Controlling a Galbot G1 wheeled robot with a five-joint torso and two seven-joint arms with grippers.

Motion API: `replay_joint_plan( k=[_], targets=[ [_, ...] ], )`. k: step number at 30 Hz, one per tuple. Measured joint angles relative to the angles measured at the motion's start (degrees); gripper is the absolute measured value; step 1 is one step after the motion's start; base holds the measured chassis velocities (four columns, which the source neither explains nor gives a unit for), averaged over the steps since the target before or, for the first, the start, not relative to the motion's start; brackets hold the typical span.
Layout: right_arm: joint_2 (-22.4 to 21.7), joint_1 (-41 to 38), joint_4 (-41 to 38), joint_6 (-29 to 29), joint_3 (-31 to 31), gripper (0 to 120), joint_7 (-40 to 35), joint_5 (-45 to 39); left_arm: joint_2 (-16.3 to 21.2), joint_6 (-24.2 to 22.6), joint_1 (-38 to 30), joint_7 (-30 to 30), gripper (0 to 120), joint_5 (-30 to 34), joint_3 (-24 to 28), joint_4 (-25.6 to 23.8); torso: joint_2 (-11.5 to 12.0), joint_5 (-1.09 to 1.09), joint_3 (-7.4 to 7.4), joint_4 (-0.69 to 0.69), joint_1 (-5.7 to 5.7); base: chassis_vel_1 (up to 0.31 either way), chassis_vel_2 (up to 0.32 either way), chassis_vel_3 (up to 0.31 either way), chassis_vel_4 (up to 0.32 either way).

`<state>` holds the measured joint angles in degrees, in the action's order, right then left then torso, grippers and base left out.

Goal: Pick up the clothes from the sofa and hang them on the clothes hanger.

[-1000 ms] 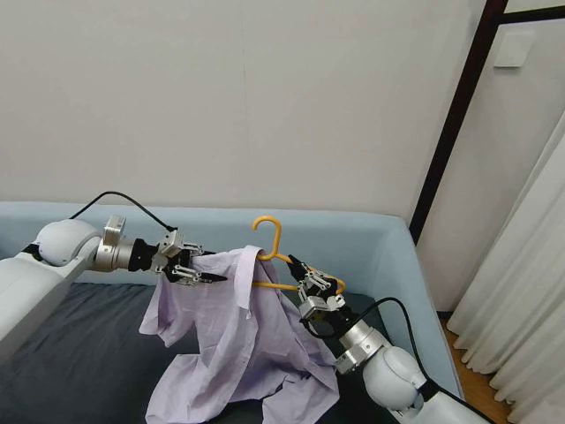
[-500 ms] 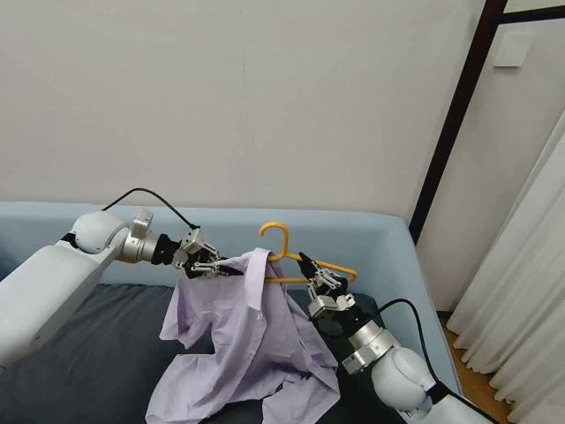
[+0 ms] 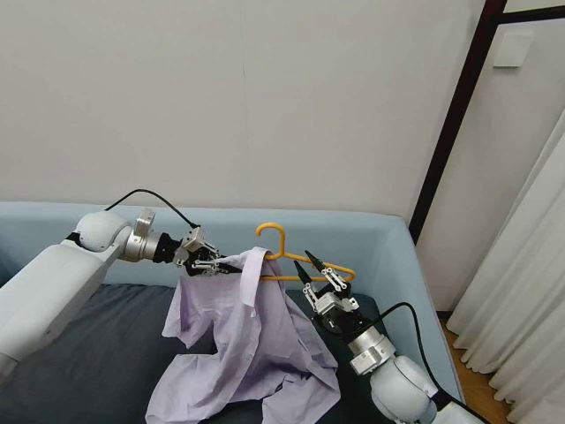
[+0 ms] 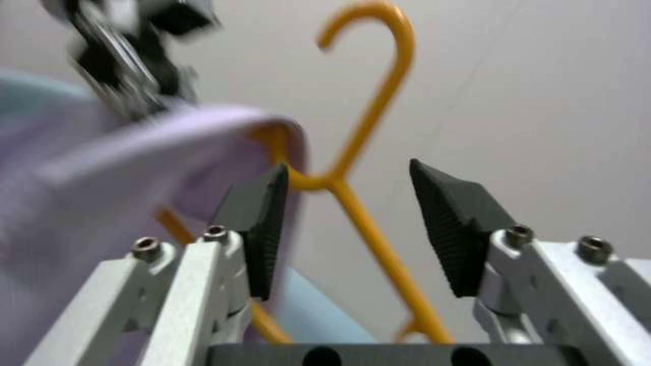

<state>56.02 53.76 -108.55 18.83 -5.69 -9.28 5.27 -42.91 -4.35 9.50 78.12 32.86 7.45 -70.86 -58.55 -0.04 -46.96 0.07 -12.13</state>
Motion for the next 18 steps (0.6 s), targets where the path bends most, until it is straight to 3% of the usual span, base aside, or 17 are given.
replay_joint_plan(
  k=[4,7,10,13,18],
  targets=[
    [-0.8,2.2,0.7,8.3,-0.6,71,13.1,-16.9,0.2,0.2,0.1,-0.2,7,-0.2,-0.8,0.3,0.0,0.0,0.0,0.0,0.0,0.0,0.0,0.0,0.0],
    [-1.1,2.9,2.8,7.9,-0.8,79,16.5,-22.6,0.7,0.3,0.3,-0.2,7,-0.3,-1.2,0.2,0.0,0.0,0.0,0.01,0.0,0.0,0.0,0.0,0.0],
    [-1.3,3.3,4.7,2.8,-1.1,88,14.6,-26.3,1.3,0.4,0.5,-0.1,7,-0.2,-1.8,-0.2,0.0,0.01,0.0,0.01,0.0,0.0,0.0,0.0,0.0],
    [-0.8,2.8,6.5,-7.9,-1.5,99,5.4,-31.5,2.8,0.4,1.8,0.0,7,0.1,-3.0,-1.4,0.0,0.01,0.0,0.02,0.0,0.0,0.0,0.0,0.0],
    [0.6,1.7,8.8,-15.8,-2.2,100,-3.2,-36.6,4.8,0.4,4.0,0.1,7,0.7,-5.1,-2.9,0.0,0.0,0.0,-0.03,0.0,0.0,0.0,0.0,0.0]
  ],
)
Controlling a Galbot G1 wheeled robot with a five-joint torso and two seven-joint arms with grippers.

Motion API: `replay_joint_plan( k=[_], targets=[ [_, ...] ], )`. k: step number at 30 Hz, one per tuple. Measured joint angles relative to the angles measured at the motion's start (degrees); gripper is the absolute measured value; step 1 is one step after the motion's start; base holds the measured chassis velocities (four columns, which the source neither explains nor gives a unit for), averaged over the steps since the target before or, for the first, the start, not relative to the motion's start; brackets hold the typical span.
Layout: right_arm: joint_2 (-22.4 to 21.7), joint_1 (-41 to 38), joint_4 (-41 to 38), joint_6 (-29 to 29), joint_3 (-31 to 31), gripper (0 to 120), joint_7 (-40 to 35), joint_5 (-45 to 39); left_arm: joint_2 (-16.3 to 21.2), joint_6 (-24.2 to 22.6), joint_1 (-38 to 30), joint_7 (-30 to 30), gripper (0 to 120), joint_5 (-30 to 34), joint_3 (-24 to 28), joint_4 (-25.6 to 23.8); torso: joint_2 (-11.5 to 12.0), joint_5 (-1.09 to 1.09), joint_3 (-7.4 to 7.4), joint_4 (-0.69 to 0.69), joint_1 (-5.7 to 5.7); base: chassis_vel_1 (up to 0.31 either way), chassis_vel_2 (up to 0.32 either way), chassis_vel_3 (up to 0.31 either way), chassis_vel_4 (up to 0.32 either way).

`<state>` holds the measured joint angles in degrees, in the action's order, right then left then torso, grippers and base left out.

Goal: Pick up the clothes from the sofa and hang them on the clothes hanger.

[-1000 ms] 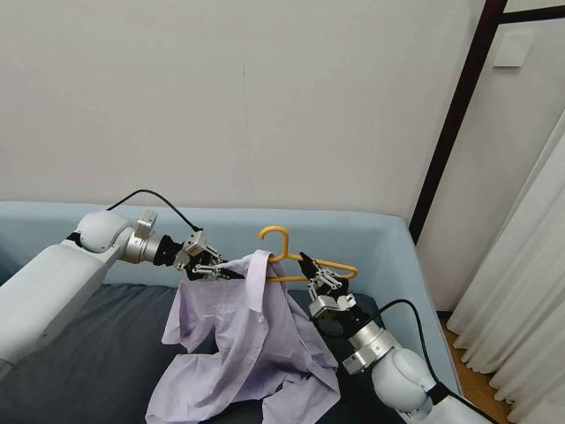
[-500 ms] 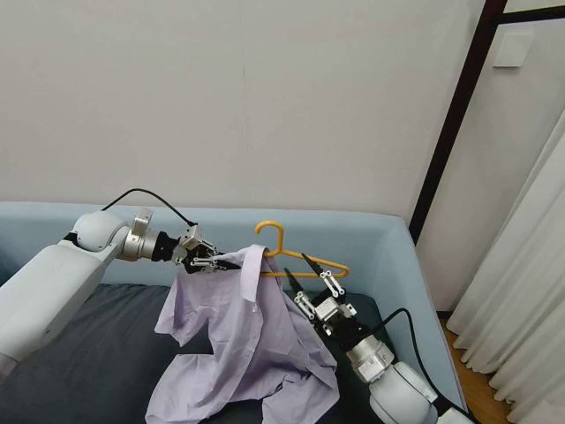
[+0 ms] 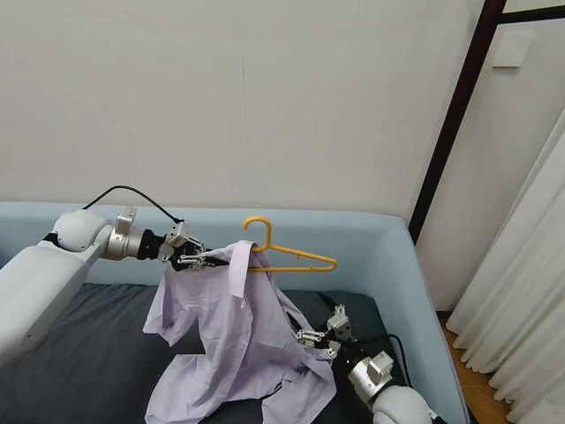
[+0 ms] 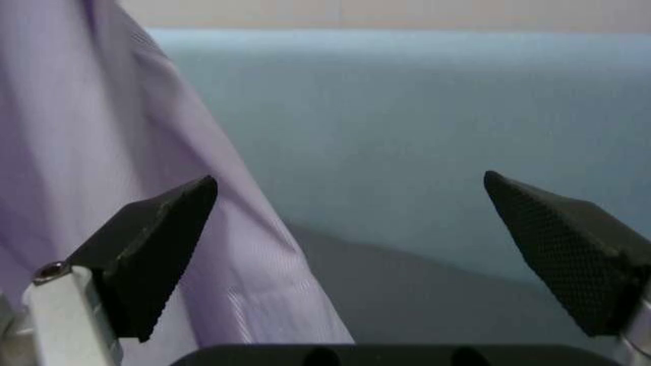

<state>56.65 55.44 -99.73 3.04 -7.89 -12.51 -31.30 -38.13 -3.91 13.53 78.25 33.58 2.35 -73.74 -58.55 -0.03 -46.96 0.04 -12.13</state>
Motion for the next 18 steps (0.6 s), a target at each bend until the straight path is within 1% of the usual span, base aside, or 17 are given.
replay_joint_plan(
  k=[2,5,12,15,16,18],
  targets=[
    [0.1,0.1,0.3,-0.6,-0.1,100,-0.3,-0.2,0.2,0.1,0.5,0.0,7,0.1,-0.5,-0.2,0.0,0.0,0.0,0.0,0.0,0.0,0.0,0.0,0.0],
    [0.3,0.9,0.3,-1.2,-1.1,100,-0.1,-0.5,0.4,0.5,1.5,0.1,7,0.1,-1.5,-0.3,0.0,-0.01,0.0,0.04,0.0,0.0,0.0,0.0,0.0],
    [1.7,1.7,2.1,-0.8,-2.0,100,0.9,1.4,0.2,0.9,2.6,0.0,7,0.2,-2.1,-0.4,0.0,-0.01,0.0,0.03,0.0,0.0,0.0,0.0,0.0],
    [2.2,2.3,3.7,-0.5,-1.9,100,1.0,7.8,0.5,1.0,3.0,-0.2,7,0.2,-2.1,-0.5,0.0,-0.01,0.0,0.03,0.0,0.0,0.0,0.0,0.0],
    [2.2,2.3,3.7,-0.5,-1.9,100,1.0,7.8,0.5,1.0,3.0,-0.2,7,0.2,-2.1,-0.5,0.0,-0.01,0.0,0.03,0.0,0.0,0.0,0.0,0.0],
    [2.7,2.8,4.9,0.1,-1.9,100,0.9,13.0,0.7,1.1,3.0,-0.3,7,0.2,-2.1,-0.5,0.0,-0.01,0.0,0.04,0.0,0.0,0.0,0.0,0.0]
  ],
)
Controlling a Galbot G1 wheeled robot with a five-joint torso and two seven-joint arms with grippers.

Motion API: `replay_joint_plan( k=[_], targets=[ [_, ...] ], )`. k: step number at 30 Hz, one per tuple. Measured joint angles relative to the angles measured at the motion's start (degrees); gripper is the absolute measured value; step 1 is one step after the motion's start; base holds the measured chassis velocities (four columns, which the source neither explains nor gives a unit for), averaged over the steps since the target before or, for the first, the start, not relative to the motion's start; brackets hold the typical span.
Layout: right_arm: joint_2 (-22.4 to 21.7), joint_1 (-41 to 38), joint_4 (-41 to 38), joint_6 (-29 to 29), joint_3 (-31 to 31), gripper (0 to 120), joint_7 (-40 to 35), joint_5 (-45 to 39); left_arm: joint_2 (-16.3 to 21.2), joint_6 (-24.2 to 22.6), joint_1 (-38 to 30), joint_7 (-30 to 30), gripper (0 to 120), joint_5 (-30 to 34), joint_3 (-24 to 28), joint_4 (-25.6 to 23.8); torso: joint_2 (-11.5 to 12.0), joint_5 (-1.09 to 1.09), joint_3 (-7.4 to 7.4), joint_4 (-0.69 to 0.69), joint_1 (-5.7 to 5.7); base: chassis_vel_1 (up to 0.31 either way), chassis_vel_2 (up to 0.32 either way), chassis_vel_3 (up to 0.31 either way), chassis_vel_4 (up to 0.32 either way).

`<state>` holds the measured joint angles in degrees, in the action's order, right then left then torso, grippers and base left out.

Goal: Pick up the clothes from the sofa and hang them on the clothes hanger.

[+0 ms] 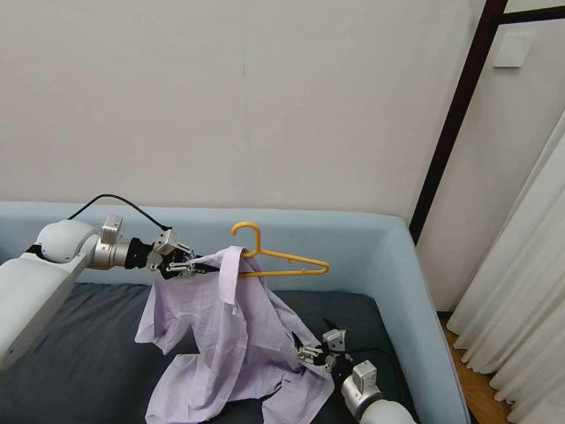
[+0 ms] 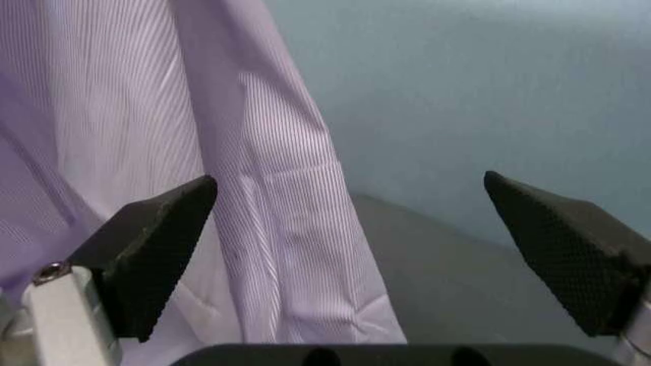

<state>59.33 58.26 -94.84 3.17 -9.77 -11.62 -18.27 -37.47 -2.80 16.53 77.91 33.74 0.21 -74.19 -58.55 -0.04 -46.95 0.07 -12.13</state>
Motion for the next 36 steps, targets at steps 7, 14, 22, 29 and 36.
replay_joint_plan(
  k=[7,14,22,29,36],
  targets=[
    [2.0,0.5,4.2,2.0,0.0,100,0.9,9.9,0.5,0.3,0.1,-0.4,7,0.3,0.0,-0.2,0.0,0.01,0.0,-0.01,0.0,0.0,0.0,0.0,0.0],
    [2.7,0.7,9.5,2.6,1.0,100,4.7,17.4,0.3,0.9,0.2,-0.9,7,0.5,0.0,0.1,0.0,0.01,0.0,0.0,0.0,0.0,0.0,0.0,0.0],
    [3.3,1.0,16.6,3.2,2.3,100,3.8,35.1,-0.4,1.5,0.5,-1.0,7,0.5,-0.1,0.9,0.0,0.01,0.0,0.0,0.0,0.0,0.0,0.0,0.0],
    [7.0,-0.4,22.8,4.5,6.0,100,-4.4,53.7,-1.3,1.5,0.5,-0.9,7,0.6,-0.1,1.0,0.0,0.0,-0.01,0.0,0.0,0.0,0.0,0.0,0.0],
    [9.5,-1.0,24.0,6.5,4.7,93,-8.3,52.9,-1.2,1.5,0.4,-0.9,7,0.8,-0.1,0.8,0.0,0.0,0.0,0.0,-0.01,0.0,0.0,0.0,0.0]
  ],
)
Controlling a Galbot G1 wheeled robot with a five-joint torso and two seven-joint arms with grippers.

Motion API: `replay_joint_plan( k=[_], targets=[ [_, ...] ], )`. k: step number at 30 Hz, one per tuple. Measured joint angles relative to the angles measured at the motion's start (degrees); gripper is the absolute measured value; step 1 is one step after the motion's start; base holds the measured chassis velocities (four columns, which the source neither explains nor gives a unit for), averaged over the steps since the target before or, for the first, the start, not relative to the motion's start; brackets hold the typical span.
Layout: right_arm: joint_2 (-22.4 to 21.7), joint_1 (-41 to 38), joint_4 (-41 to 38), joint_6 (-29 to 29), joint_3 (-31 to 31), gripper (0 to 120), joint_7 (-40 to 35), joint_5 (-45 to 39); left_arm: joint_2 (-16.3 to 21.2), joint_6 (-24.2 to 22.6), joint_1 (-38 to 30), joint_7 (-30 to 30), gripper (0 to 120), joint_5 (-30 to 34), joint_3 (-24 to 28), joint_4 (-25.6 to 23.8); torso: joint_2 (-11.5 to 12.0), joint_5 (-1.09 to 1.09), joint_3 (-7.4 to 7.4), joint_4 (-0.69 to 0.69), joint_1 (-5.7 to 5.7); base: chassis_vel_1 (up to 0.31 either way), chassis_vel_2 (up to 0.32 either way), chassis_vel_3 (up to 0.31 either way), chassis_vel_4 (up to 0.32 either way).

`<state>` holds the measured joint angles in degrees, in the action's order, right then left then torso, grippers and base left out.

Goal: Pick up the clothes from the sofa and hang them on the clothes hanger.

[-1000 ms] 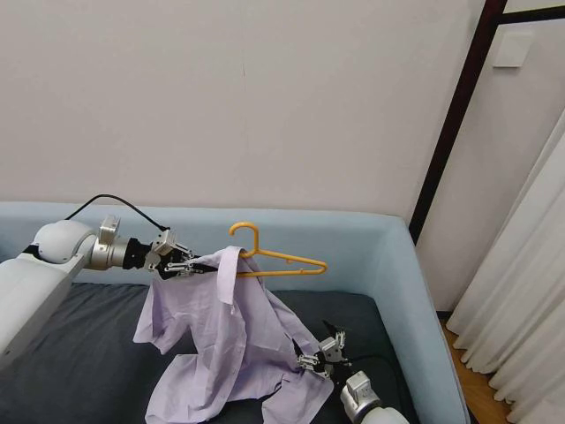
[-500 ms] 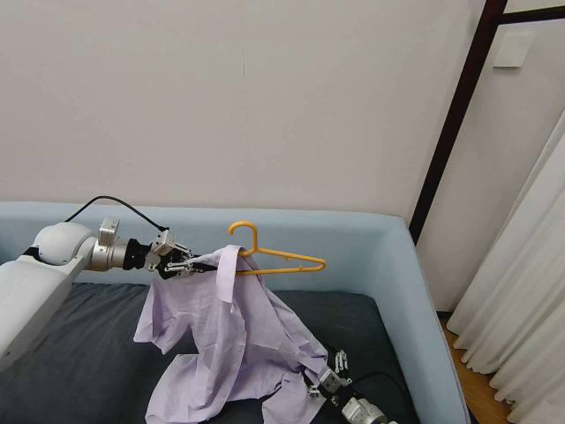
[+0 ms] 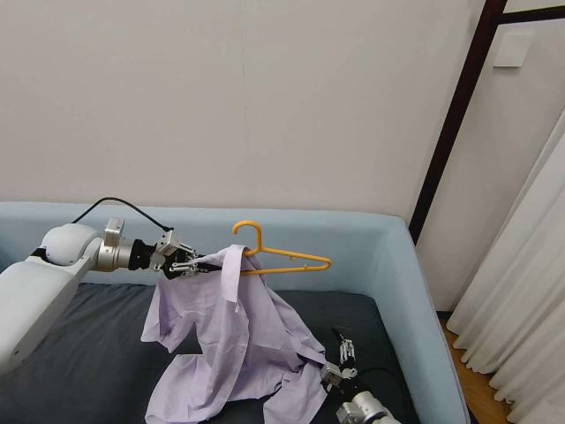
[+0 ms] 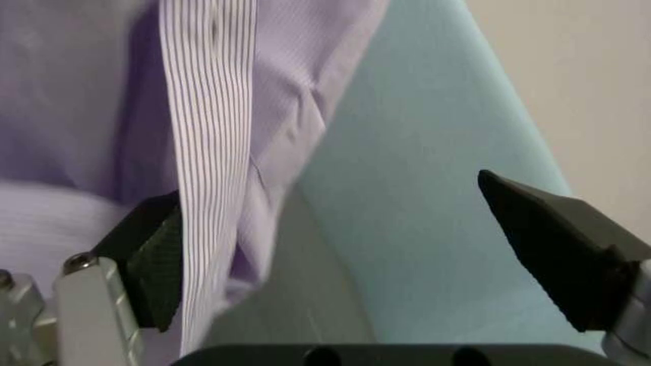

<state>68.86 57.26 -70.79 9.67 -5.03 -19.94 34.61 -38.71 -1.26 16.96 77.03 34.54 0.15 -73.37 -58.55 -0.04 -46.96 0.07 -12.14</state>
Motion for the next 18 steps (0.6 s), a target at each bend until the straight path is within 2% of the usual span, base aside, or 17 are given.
replay_joint_plan(
  k=[8,12,16,18],
  targets=[
    [1.7,-0.8,0.9,2.4,-0.8,92,1.6,-2.0,0.1,0.0,0.5,0.0,7,0.1,-0.2,-0.4,0.0,0.0,0.0,0.0,0.0,0.0,0.0,0.0,0.0],
    [1.7,-1.1,0.3,3.1,0.3,75,3.4,-6.1,0.3,0.0,1.2,-0.1,7,0.1,-1.1,-0.4,0.0,0.0,0.0,0.0,0.0,0.0,0.0,0.0,0.0],
    [1.3,-1.2,-0.1,3.7,1.2,69,4.4,-7.4,0.3,0.0,1.5,-0.1,7,0.1,-1.4,-0.5,0.0,0.0,0.0,0.0,0.0,0.0,0.0,0.0,0.0],
    [0.6,-1.4,-0.8,6.3,2.5,56,7.0,-11.3,0.2,0.0,1.8,-0.1,7,0.0,-1.7,-0.2,0.0,0.0,0.0,0.0,0.0,0.0,0.0,0.0,0.0]
  ],
)
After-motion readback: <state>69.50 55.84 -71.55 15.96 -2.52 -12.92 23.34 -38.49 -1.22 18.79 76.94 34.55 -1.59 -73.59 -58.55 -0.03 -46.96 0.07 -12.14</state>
